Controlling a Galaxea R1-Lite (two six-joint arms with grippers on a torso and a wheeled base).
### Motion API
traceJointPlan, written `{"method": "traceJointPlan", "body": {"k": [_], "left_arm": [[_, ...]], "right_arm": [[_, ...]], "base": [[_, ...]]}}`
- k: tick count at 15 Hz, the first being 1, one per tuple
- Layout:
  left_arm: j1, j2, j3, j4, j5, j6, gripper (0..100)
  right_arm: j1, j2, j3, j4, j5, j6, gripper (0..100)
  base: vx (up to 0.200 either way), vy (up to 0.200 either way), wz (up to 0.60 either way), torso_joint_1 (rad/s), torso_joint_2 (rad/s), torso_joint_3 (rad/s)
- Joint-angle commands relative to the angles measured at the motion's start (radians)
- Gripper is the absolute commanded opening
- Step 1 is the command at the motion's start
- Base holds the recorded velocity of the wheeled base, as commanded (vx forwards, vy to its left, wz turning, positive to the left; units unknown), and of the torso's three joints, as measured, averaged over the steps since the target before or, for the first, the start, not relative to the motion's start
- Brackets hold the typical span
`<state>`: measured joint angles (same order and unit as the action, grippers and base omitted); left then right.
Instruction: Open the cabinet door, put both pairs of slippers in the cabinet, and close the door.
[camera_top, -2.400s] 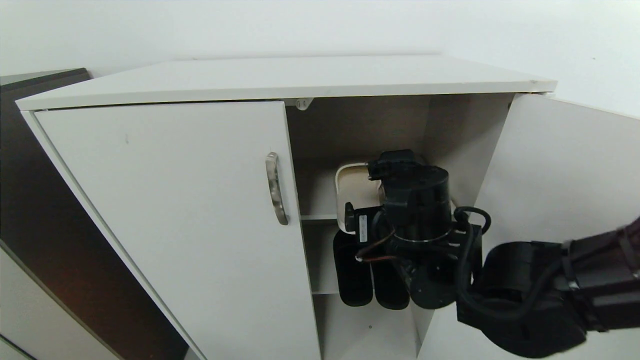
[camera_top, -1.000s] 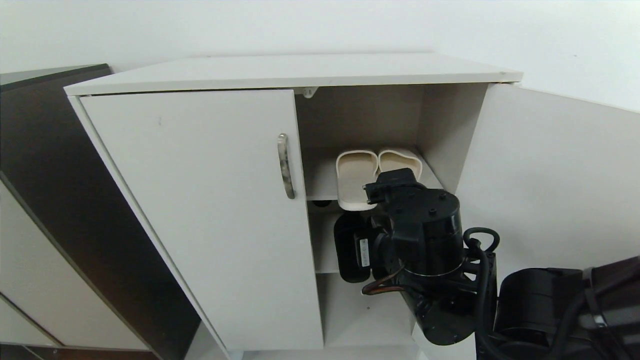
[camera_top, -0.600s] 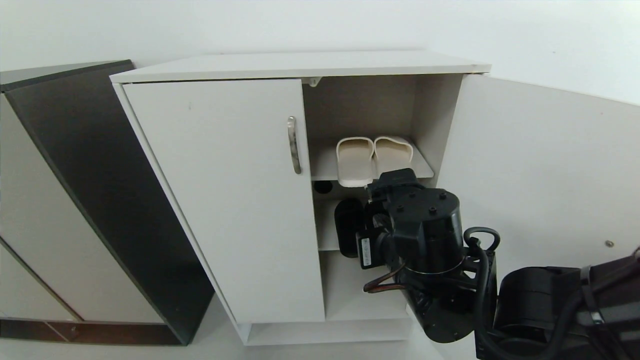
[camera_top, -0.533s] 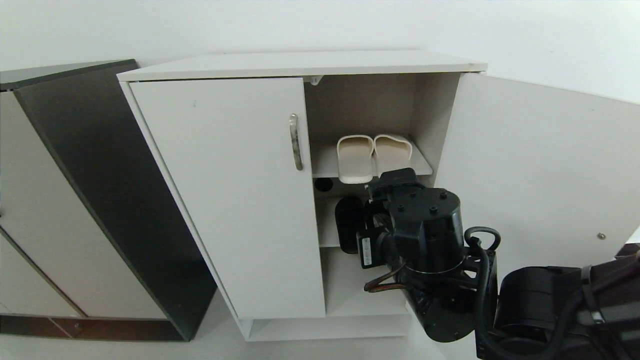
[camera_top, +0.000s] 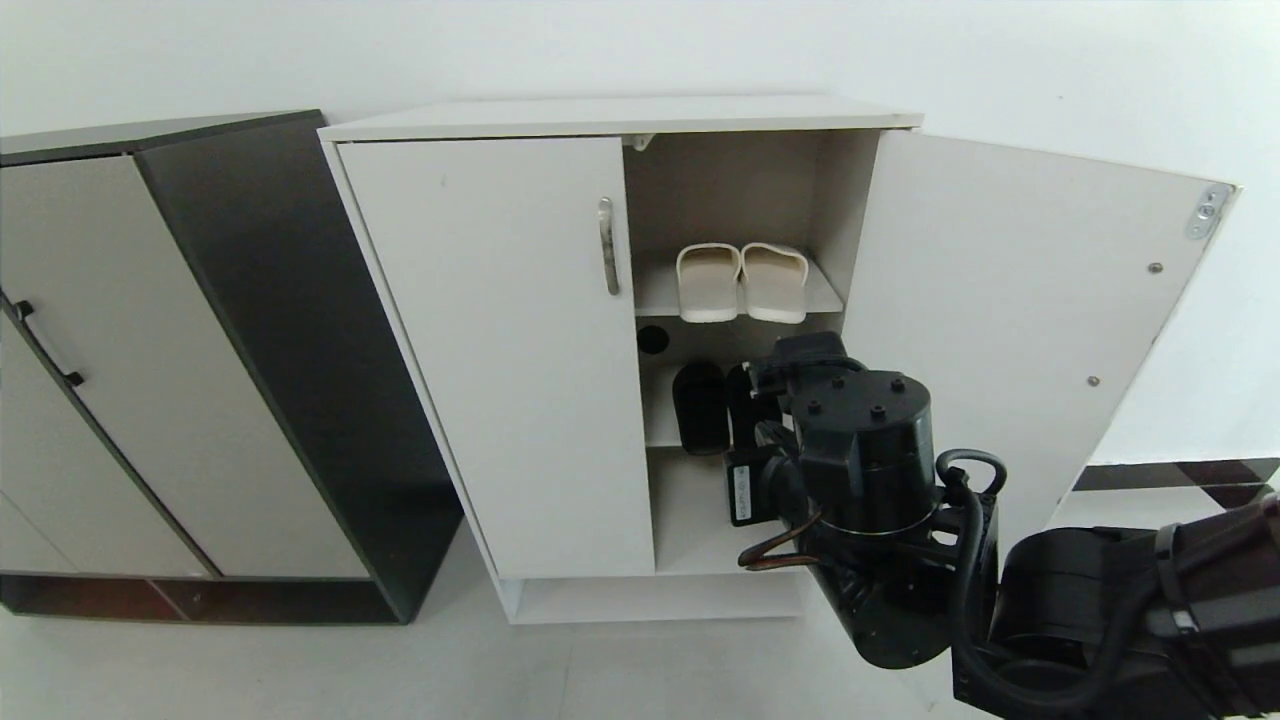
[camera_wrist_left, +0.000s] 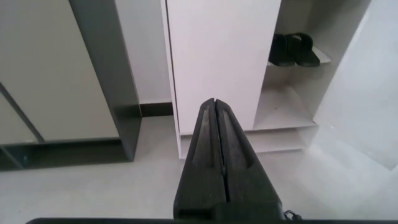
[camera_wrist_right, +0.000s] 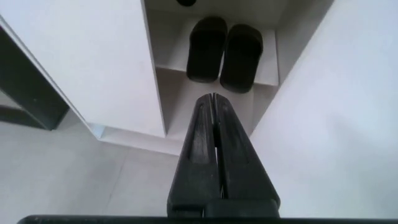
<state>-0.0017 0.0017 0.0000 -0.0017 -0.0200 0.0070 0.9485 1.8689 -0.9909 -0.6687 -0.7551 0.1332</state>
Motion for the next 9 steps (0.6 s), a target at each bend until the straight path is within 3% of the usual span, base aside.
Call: {"method": "traceJointPlan", "body": {"k": [1, 2, 9], "left_arm": [[0.000, 0.000, 0.000, 0.000, 0.000, 0.001, 0], [0.000, 0.000, 0.000, 0.000, 0.000, 0.001, 0], [0.000, 0.000, 0.000, 0.000, 0.000, 0.001, 0]], "right_arm": [[-0.005, 0.004, 0.001, -0.006, 0.000, -0.003, 0], [-0.008, 0.004, 0.001, -0.008, 0.000, -0.007, 0], [-0.013, 0.012, 0.003, -0.009, 0.016, -0.014, 0]], "base": [[-0.200, 0.000, 0.00, 0.002, 0.01, -0.002], [-0.200, 0.000, 0.00, 0.002, 0.00, -0.002], [0.000, 0.000, 0.00, 0.000, 0.00, 0.000]]}}
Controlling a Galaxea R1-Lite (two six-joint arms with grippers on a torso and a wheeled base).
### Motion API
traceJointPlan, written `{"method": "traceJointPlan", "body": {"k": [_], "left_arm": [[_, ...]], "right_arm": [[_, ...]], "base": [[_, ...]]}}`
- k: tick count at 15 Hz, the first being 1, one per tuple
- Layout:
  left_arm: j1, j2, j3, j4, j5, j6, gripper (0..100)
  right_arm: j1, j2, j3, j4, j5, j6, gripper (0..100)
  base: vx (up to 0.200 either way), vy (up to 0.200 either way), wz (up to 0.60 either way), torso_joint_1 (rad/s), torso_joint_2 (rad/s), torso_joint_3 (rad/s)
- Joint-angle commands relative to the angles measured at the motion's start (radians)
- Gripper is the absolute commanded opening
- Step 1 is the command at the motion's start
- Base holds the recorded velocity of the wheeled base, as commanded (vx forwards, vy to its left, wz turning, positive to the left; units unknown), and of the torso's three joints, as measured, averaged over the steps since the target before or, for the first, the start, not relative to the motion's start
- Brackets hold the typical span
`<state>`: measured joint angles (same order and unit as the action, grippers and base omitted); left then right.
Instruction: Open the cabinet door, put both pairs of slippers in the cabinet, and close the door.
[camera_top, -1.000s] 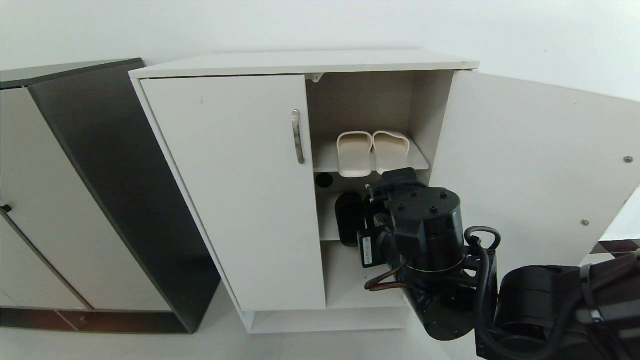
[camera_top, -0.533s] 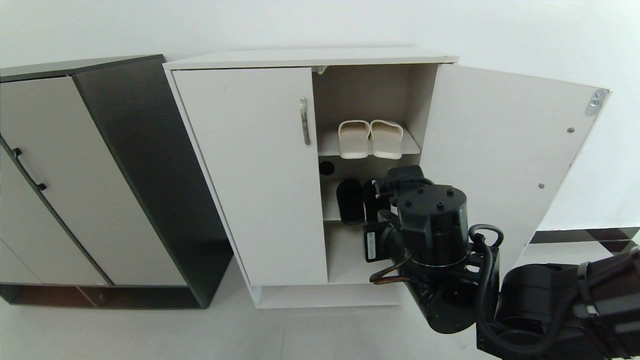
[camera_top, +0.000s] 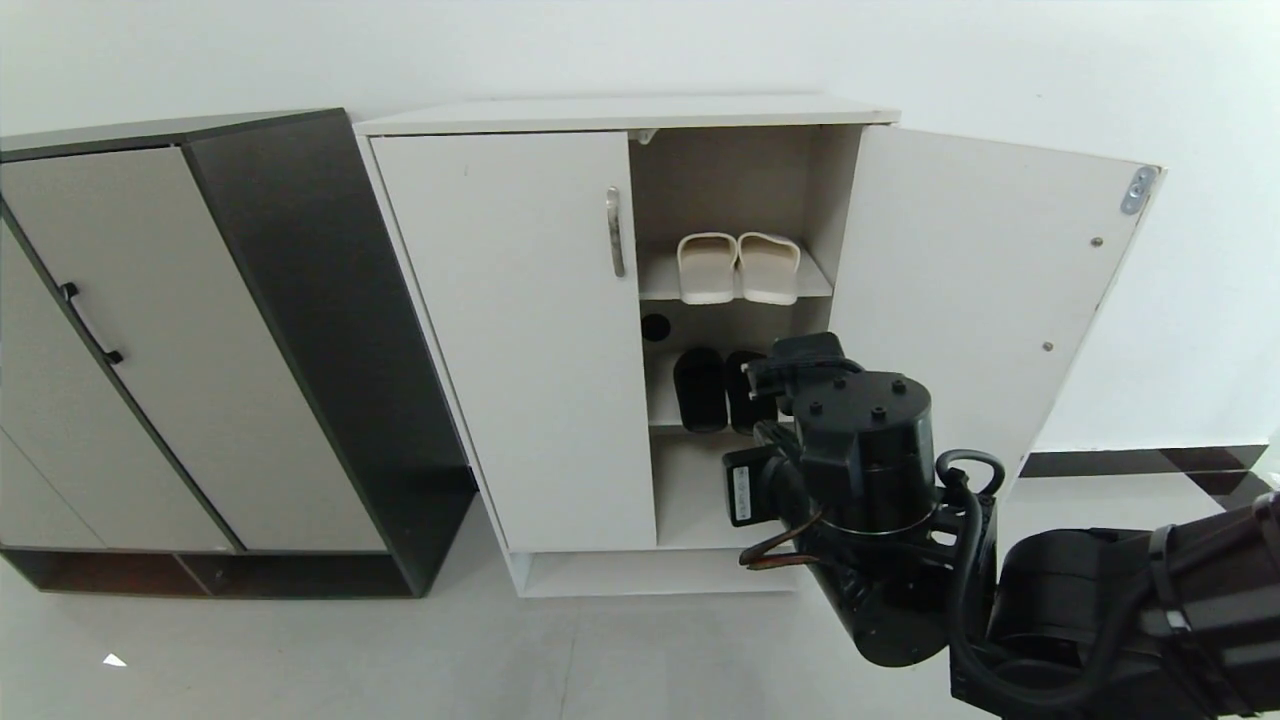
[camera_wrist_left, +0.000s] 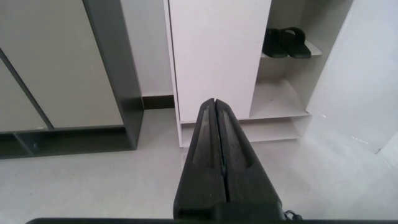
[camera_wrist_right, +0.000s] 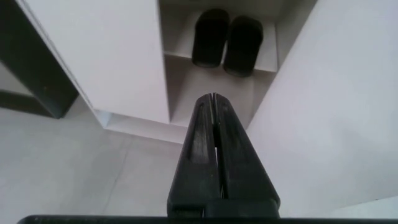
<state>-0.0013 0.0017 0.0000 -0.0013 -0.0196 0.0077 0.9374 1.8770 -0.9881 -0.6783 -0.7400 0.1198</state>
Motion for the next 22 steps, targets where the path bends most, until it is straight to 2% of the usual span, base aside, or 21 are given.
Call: {"method": "traceJointPlan", "body": {"k": [1, 11, 14, 22], "left_arm": [[0.000, 0.000, 0.000, 0.000, 0.000, 0.000, 0], [0.000, 0.000, 0.000, 0.000, 0.000, 0.000, 0], [0.000, 0.000, 0.000, 0.000, 0.000, 0.000, 0], [0.000, 0.000, 0.000, 0.000, 0.000, 0.000, 0]], "right_arm": [[-0.003, 0.004, 0.000, 0.000, 0.002, 0.000, 0], [-0.008, 0.010, 0.000, 0.002, 0.002, -0.011, 0], [-0.008, 0.010, 0.000, 0.000, 0.002, -0.011, 0], [-0.011, 0.010, 0.000, 0.002, 0.002, -0.012, 0]], "base": [[0.000, 0.000, 0.00, 0.000, 0.00, 0.000], [0.000, 0.000, 0.00, 0.001, -0.02, -0.018], [0.000, 0.000, 0.00, 0.025, -0.19, -0.325], [0.000, 0.000, 0.00, 0.093, -0.49, -0.351]]}}
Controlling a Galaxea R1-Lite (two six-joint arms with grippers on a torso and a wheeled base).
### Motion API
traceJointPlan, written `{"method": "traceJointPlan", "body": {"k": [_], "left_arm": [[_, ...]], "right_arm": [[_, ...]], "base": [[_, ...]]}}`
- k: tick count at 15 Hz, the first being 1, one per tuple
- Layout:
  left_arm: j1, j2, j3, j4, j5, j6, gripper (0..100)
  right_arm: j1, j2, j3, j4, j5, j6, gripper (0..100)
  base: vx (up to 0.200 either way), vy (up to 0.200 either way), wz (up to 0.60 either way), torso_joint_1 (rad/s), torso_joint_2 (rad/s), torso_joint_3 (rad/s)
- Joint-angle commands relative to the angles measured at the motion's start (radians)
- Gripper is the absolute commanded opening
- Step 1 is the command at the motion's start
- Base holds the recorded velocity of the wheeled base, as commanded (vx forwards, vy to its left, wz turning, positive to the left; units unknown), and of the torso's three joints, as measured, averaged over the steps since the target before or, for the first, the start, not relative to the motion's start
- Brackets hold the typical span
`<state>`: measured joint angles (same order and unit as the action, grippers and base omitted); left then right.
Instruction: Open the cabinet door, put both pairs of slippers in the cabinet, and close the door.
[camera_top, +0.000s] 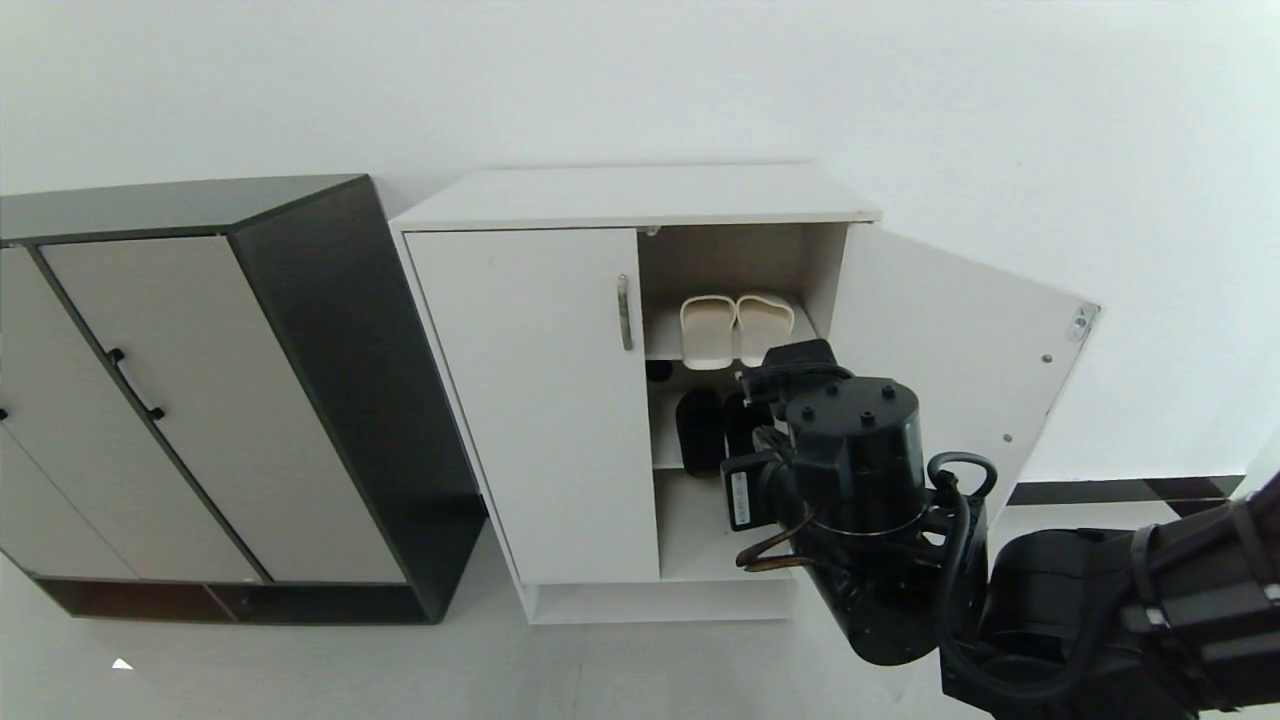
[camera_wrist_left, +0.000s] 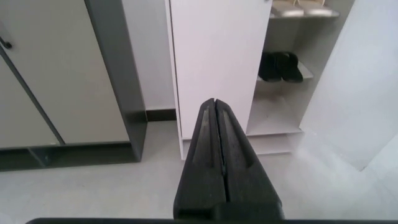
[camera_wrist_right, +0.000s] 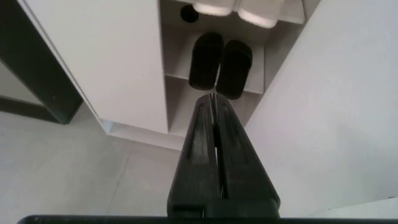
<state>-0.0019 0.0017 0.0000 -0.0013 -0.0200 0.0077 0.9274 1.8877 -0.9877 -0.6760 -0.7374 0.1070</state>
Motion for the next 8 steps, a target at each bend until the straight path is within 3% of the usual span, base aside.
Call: {"method": "traceJointPlan", "body": {"k": [1, 8], "left_arm": [[0.000, 0.000, 0.000, 0.000, 0.000, 0.000, 0], [0.000, 0.000, 0.000, 0.000, 0.000, -0.002, 0]], "right_arm": [[-0.001, -0.001, 0.000, -0.001, 0.000, 0.000, 0], [-0.006, -0.001, 0.000, -0.001, 0.000, -0.004, 0]], "base": [[0.000, 0.000, 0.00, 0.144, -0.47, -0.325], [0.000, 0.000, 0.00, 0.168, -0.48, -0.316]]}}
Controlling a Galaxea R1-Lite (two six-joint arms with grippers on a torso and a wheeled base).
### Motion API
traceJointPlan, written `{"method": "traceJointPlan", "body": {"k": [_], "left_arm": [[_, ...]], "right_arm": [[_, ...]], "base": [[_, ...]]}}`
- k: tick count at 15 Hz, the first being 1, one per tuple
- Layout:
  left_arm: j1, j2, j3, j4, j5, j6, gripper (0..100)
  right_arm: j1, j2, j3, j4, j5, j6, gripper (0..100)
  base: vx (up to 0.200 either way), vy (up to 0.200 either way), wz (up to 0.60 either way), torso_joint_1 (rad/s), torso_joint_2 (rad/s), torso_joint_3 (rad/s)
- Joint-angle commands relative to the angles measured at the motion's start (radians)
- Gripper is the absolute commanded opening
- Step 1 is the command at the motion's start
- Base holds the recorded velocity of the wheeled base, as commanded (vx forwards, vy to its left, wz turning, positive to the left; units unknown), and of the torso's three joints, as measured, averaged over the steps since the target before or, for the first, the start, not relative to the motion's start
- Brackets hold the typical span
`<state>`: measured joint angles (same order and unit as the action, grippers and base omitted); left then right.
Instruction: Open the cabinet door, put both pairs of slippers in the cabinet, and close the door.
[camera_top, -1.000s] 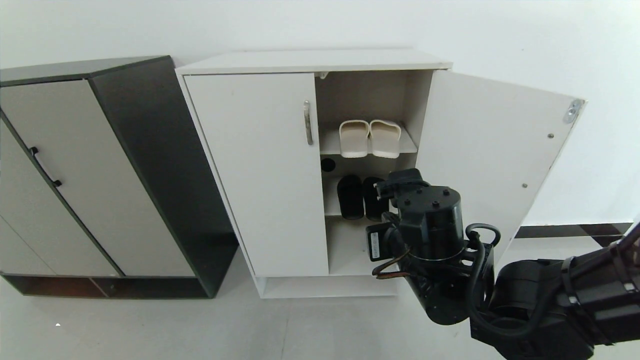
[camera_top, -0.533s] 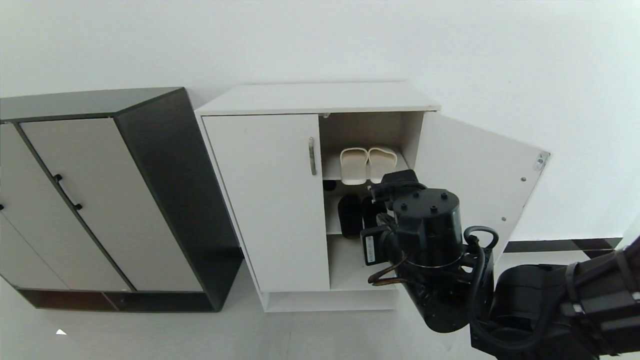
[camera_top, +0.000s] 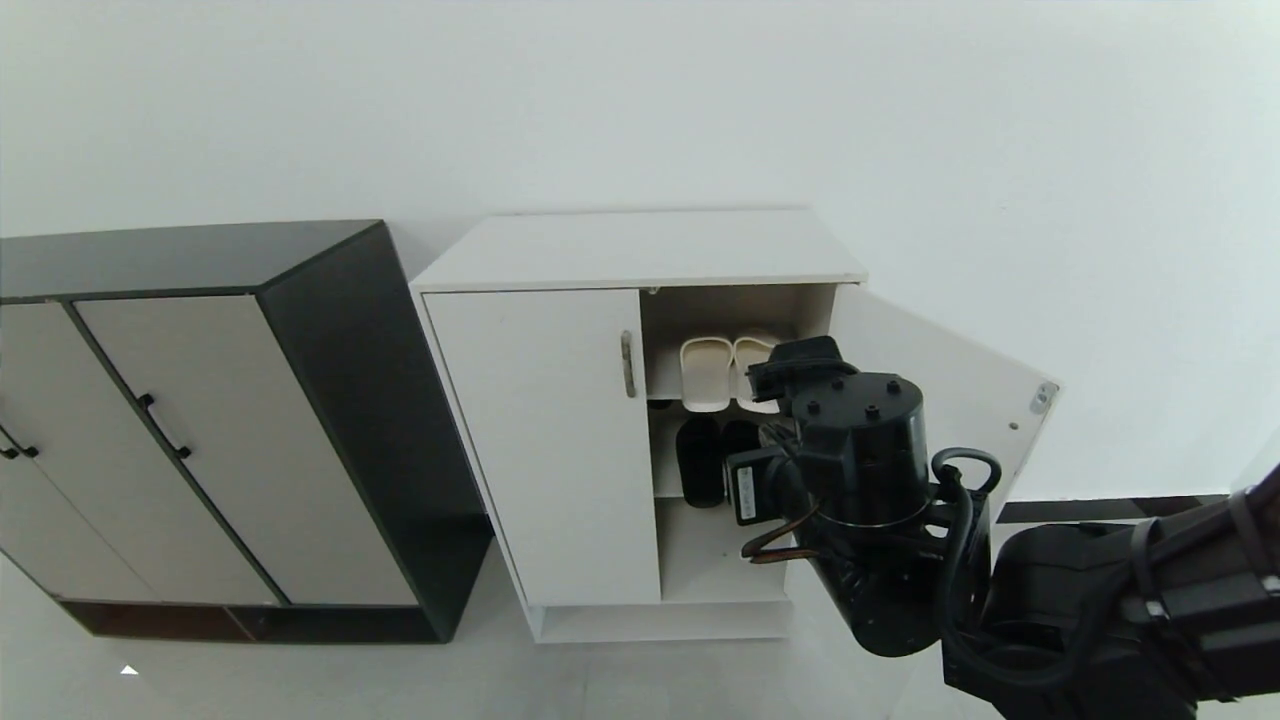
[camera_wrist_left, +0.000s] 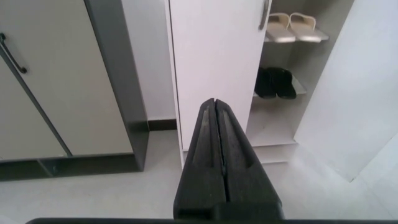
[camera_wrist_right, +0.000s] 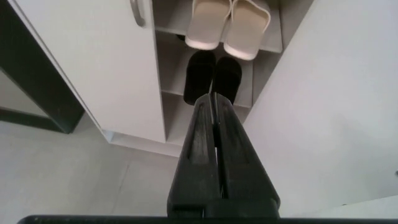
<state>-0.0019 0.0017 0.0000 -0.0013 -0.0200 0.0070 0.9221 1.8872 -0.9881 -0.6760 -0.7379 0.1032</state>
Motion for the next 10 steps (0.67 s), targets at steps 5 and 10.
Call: {"method": "traceJointPlan", "body": {"k": [5, 10], "left_arm": [[0.000, 0.000, 0.000, 0.000, 0.000, 0.001, 0], [0.000, 0.000, 0.000, 0.000, 0.000, 0.001, 0]], "right_arm": [[-0.003, 0.000, 0.000, -0.001, 0.000, -0.002, 0], [-0.003, -0.004, 0.000, -0.001, 0.000, -0.002, 0]], "base": [[0.000, 0.000, 0.00, 0.207, -0.51, -0.310], [0.000, 0.000, 0.00, 0.240, -0.56, -0.320]]}}
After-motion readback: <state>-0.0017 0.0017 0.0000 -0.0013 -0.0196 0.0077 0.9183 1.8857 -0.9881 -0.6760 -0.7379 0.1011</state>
